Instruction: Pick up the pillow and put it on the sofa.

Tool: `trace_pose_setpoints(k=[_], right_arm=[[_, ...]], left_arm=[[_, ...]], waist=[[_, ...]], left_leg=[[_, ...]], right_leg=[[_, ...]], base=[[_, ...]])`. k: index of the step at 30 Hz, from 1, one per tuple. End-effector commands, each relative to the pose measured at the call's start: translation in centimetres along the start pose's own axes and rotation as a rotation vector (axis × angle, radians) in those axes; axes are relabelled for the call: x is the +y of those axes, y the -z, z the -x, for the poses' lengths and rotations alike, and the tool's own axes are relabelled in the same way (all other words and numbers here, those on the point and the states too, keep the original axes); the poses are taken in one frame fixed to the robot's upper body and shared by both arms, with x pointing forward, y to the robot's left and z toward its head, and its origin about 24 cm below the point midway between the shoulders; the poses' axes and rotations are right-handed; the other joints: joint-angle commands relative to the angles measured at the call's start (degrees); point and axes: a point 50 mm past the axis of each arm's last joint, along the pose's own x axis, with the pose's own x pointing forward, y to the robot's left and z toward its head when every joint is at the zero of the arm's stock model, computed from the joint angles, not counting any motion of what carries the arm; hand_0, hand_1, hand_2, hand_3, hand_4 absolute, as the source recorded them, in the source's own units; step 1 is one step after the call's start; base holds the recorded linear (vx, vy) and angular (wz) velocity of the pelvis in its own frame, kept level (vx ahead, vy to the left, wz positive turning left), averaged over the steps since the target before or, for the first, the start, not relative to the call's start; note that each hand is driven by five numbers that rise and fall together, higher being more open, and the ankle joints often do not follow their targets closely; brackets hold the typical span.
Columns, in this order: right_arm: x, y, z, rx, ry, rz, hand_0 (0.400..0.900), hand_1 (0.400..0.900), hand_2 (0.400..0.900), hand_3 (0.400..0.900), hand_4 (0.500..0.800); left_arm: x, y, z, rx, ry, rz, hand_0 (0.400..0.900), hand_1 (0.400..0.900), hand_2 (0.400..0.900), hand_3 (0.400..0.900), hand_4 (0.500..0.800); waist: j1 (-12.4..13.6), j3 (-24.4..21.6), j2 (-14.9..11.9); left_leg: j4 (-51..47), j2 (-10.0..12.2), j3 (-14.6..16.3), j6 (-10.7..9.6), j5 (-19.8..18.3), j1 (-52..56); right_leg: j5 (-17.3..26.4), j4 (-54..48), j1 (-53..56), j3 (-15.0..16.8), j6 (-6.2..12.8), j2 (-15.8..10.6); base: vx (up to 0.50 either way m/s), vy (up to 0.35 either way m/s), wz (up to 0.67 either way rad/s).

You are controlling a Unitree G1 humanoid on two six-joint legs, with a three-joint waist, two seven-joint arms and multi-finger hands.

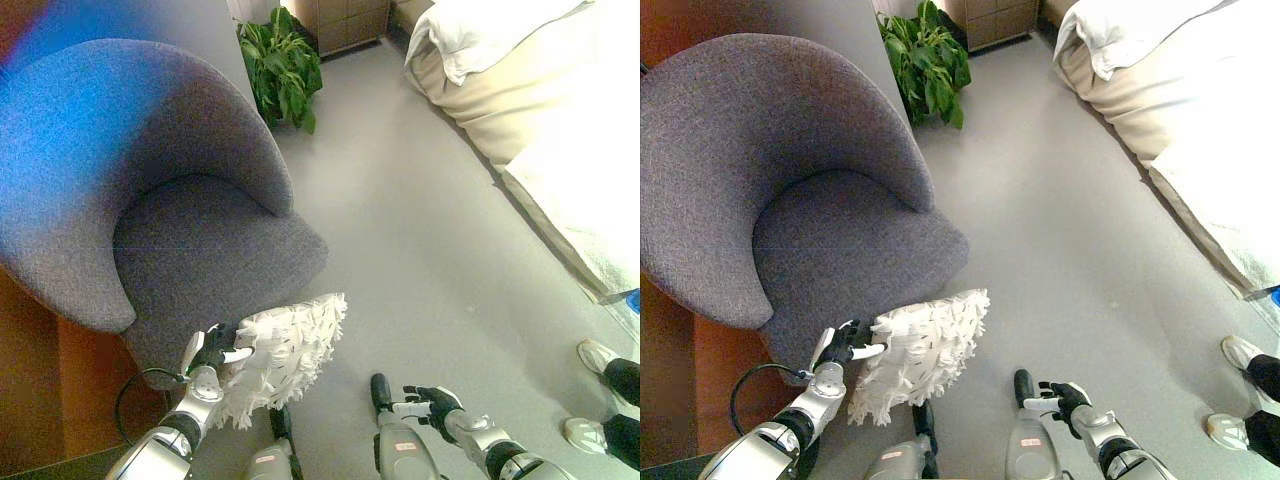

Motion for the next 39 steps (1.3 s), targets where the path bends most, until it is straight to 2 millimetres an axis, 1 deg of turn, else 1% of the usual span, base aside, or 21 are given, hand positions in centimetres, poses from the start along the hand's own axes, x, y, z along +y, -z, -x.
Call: trace_pose_setpoints(k=[1,5,8,11,17,26,39], right_arm=[[-0.9,-1.1,0.0,-0.014,0.026,0.065,0.900,0.900,0.900,0.900,0.800],[-1.0,-1.0,0.0,-0.015,0.027,0.064,0.900,0.900,0.900,0.900,0.800],[-1.1,-1.7,-0.1,-0.031,0.033,0.067,0.900,0.900,0.900,0.900,0.800],[-1.2,-2.8,-0.1,-0.061,0.041,0.072,0.900,0.900,0.900,0.900,0.800],[-1.6,-4.8,-0.1,-0.112,0.063,0.081,0.900,0.900,0.900,0.900,0.800],[-1.9,-7.3,0.1,-0.189,0.086,0.089,0.900,0.900,0.900,0.900,0.800],[-1.4,-10.5,0.5,-0.297,0.088,0.131,0.900,0.900,0.900,0.900,0.800]], left_arm=[[2.6,-2.8,-1.2,-0.073,-0.091,0.036,0.900,0.900,0.900,0.900,0.800],[2.5,-2.7,-1.2,-0.070,-0.079,0.024,0.900,0.900,0.900,0.900,0.800],[2.7,-3.0,-1.3,-0.079,-0.094,0.027,0.900,0.900,0.900,0.900,0.800],[3.1,-3.9,-1.5,-0.101,-0.118,0.043,0.900,0.900,0.900,0.900,0.800],[4.9,-6.3,-2.2,-0.150,-0.140,0.064,0.900,0.900,0.900,0.900,0.800],[6.3,-8.7,-2.6,-0.183,-0.168,0.085,0.900,0.900,0.900,0.900,0.800],[8.4,-11.2,-2.9,-0.198,-0.239,0.186,0.900,0.900,0.900,0.900,0.800]], waist=[[-0.1,1.5,-1.2],[-0.2,1.7,-1.1],[-0.4,2.6,-1.1],[-0.7,4.6,-1.5],[-1.3,8.3,-2.0],[-1.7,11.5,-2.5],[-2.5,11.7,-3.1]], left_leg=[[6.2,-2.4,-3.5,3.1,-3.5,-4.5],[6.5,-2.5,-3.5,3.1,-3.5,-4.7],[7.5,-2.5,-3.3,3.1,-3.5,-5.8],[9.1,-2.3,-2.9,3.1,-3.5,-7.8],[10.8,-2.3,-1.9,3.2,-3.5,-10.9],[13.6,-2.2,-1.4,3.1,-3.1,-15.1],[18.1,-1.7,-1.4,2.7,-2.9,-23.5]], right_leg=[[-3.8,4.2,-0.8,-2.6,-0.41,-1.0],[-3.7,4.4,-1.0,-2.5,-0.40,-1.1],[-3.6,5.0,-2.1,-2.1,-0.46,-1.3],[-3.3,6.1,-4.2,-1.4,-0.63,-1.2],[-2.4,6.9,-7.6,0.0,-0.70,-0.8],[-1.8,9.0,-11.8,0.7,-0.77,-0.6],[-1.7,12.9,-19.8,1.6,-1.03,-0.5]], base=[[0.00,0.000,0.00],[0.00,0.000,0.00],[-0.02,0.005,-0.03],[-0.07,-0.005,-0.05],[-0.06,-0.020,-0.04],[-0.02,-0.009,-0.03],[0.00,0.000,0.00]])
